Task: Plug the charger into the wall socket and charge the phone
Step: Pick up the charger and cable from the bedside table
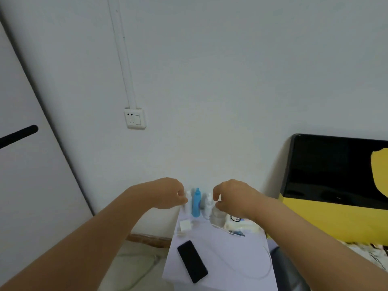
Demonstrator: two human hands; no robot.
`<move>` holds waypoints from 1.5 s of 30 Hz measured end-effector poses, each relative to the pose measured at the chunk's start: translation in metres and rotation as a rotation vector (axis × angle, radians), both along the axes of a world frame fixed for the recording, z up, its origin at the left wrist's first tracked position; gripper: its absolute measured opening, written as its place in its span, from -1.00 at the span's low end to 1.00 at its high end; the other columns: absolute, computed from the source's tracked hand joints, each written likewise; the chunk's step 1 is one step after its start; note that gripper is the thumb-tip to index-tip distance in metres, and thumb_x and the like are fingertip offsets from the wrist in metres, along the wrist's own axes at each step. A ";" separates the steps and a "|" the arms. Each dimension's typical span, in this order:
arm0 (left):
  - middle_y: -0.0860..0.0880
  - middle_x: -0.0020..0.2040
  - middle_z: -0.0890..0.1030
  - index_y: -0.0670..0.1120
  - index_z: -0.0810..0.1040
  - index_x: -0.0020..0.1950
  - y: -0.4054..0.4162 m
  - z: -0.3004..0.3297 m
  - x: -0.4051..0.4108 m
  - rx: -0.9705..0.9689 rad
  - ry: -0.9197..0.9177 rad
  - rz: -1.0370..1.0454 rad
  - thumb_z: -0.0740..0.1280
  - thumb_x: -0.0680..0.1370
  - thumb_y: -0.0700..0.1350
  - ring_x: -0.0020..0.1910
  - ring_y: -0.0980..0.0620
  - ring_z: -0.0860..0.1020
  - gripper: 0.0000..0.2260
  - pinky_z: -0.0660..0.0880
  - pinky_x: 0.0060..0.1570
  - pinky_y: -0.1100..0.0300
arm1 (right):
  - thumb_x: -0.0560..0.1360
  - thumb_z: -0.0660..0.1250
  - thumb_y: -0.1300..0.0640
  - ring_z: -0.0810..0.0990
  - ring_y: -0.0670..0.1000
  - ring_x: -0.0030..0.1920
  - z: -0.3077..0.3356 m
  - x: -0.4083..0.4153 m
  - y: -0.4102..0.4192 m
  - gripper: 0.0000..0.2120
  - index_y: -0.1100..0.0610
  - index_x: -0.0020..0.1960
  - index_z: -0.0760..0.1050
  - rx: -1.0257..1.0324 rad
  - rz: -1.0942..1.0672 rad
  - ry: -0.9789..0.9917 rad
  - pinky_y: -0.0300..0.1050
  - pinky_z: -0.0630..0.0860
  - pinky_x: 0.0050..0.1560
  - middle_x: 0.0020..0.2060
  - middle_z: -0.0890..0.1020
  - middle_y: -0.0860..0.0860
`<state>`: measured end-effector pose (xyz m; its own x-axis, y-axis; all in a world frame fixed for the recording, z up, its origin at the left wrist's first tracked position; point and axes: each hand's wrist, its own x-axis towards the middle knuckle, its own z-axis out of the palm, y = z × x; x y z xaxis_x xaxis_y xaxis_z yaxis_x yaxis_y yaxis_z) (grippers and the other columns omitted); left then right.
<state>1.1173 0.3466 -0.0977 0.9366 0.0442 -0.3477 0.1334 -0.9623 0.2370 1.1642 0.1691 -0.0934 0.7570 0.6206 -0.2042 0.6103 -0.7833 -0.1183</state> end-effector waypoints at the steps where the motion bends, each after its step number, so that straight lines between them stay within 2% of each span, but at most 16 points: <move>1: -0.12 0.18 0.55 -0.15 0.51 0.17 0.004 -0.002 0.011 0.000 -0.009 0.006 0.15 0.57 0.02 -0.11 0.04 0.45 -0.67 0.38 -0.16 0.24 | 0.51 0.19 0.17 0.57 0.13 0.09 -0.002 0.013 0.005 -0.75 0.19 0.13 0.52 0.002 0.009 0.005 -0.02 0.52 0.08 0.10 0.60 0.14; 3: -0.10 0.20 0.54 -0.14 0.50 0.19 0.011 -0.005 0.032 -0.001 -0.013 0.024 0.15 0.57 0.02 -0.07 0.06 0.43 -0.67 0.34 -0.05 0.24 | 0.50 0.20 0.17 0.56 0.13 0.10 -0.007 0.038 0.014 -0.75 0.18 0.13 0.52 0.007 0.028 0.016 0.00 0.52 0.10 0.10 0.60 0.13; 8: -0.09 0.22 0.53 -0.11 0.50 0.18 0.027 -0.028 0.073 -0.025 -0.012 0.070 0.15 0.56 0.03 0.15 -0.02 0.47 -0.68 0.34 0.04 0.20 | 0.51 0.19 0.14 0.52 0.13 0.16 -0.026 0.092 0.036 -0.74 0.12 0.17 0.49 0.019 0.074 0.041 -0.04 0.46 0.12 0.17 0.55 0.13; 12: -0.12 0.19 0.55 -0.14 0.51 0.18 0.044 -0.054 0.092 -0.048 0.048 0.089 0.14 0.56 0.01 0.14 -0.04 0.50 -0.68 0.39 0.08 0.17 | 0.48 0.19 0.21 0.55 0.14 0.10 -0.053 0.118 0.059 -0.75 0.16 0.12 0.52 -0.015 0.097 0.107 -0.03 0.49 0.08 0.12 0.58 0.14; 16: -0.13 0.20 0.55 -0.15 0.50 0.19 0.070 -0.077 0.110 -0.047 0.100 0.093 0.14 0.57 -0.01 0.15 -0.06 0.49 -0.68 0.39 0.10 0.16 | 0.49 0.18 0.18 0.55 0.14 0.09 -0.083 0.140 0.084 -0.76 0.14 0.11 0.53 -0.021 0.101 0.147 -0.09 0.46 0.02 0.11 0.58 0.13; 19: -0.12 0.20 0.55 -0.15 0.50 0.19 0.093 -0.097 0.126 -0.048 0.122 0.086 0.13 0.57 -0.03 0.16 -0.06 0.49 -0.69 0.40 0.14 0.12 | 0.48 0.17 0.20 0.55 0.15 0.08 -0.108 0.156 0.101 -0.76 0.18 0.08 0.52 -0.031 0.099 0.176 -0.05 0.48 0.02 0.08 0.60 0.16; 25: -0.18 0.16 0.56 -0.20 0.50 0.15 0.133 -0.145 0.162 -0.066 0.173 0.043 0.11 0.56 -0.06 0.09 -0.11 0.51 -0.69 0.42 0.05 0.09 | 0.52 0.16 0.19 0.52 0.12 0.17 -0.153 0.176 0.136 -0.72 0.16 0.20 0.46 -0.043 0.019 0.267 -0.12 0.42 0.12 0.17 0.56 0.15; 28: -0.20 0.15 0.57 -0.20 0.51 0.13 0.146 -0.171 0.177 -0.066 0.194 0.032 0.12 0.55 -0.08 0.00 -0.07 0.49 -0.71 0.39 -0.04 0.12 | 0.53 0.15 0.18 0.51 0.08 0.16 -0.175 0.184 0.145 -0.74 0.11 0.19 0.45 -0.055 -0.027 0.273 -0.18 0.37 0.00 0.18 0.55 0.11; 31: -0.17 0.19 0.55 -0.17 0.49 0.16 0.151 -0.195 0.189 -0.076 0.222 0.025 0.12 0.55 -0.07 0.13 -0.13 0.50 -0.71 0.43 0.06 0.10 | 0.54 0.15 0.16 0.54 0.06 0.12 -0.196 0.190 0.150 -0.76 0.09 0.17 0.46 -0.090 -0.072 0.276 -0.20 0.29 -0.08 0.16 0.56 0.08; 36: -0.18 0.18 0.56 -0.18 0.49 0.13 0.155 -0.236 0.201 -0.100 0.235 0.025 0.11 0.55 -0.07 0.15 -0.13 0.49 -0.72 0.41 0.06 0.10 | 0.53 0.15 0.17 0.55 0.10 0.12 -0.234 0.199 0.158 -0.76 0.12 0.17 0.45 -0.116 -0.095 0.340 -0.09 0.48 0.10 0.15 0.57 0.12; 41: -0.19 0.12 0.59 -0.21 0.51 0.08 0.154 -0.285 0.205 -0.142 0.248 0.058 0.11 0.55 -0.13 0.08 -0.15 0.54 -0.74 0.43 -0.01 0.10 | 0.54 0.16 0.18 0.54 0.05 0.13 -0.283 0.204 0.160 -0.75 0.09 0.20 0.42 -0.132 -0.099 0.399 -0.14 0.44 0.14 0.15 0.56 0.06; 45: -0.15 0.12 0.59 -0.16 0.50 0.09 0.153 -0.331 0.204 -0.196 0.265 0.127 0.13 0.52 -0.14 0.07 -0.11 0.53 -0.76 0.34 -0.10 0.21 | 0.54 0.14 0.21 0.51 0.05 0.18 -0.325 0.206 0.161 -0.73 0.11 0.22 0.40 -0.144 -0.102 0.412 -0.12 0.42 0.19 0.20 0.52 0.05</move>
<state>1.3209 0.4995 -0.4284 0.8037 0.0629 -0.5917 0.3310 -0.8736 0.3567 1.3704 0.3300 -0.4186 0.6504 0.4900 -0.5804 0.4539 -0.8634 -0.2203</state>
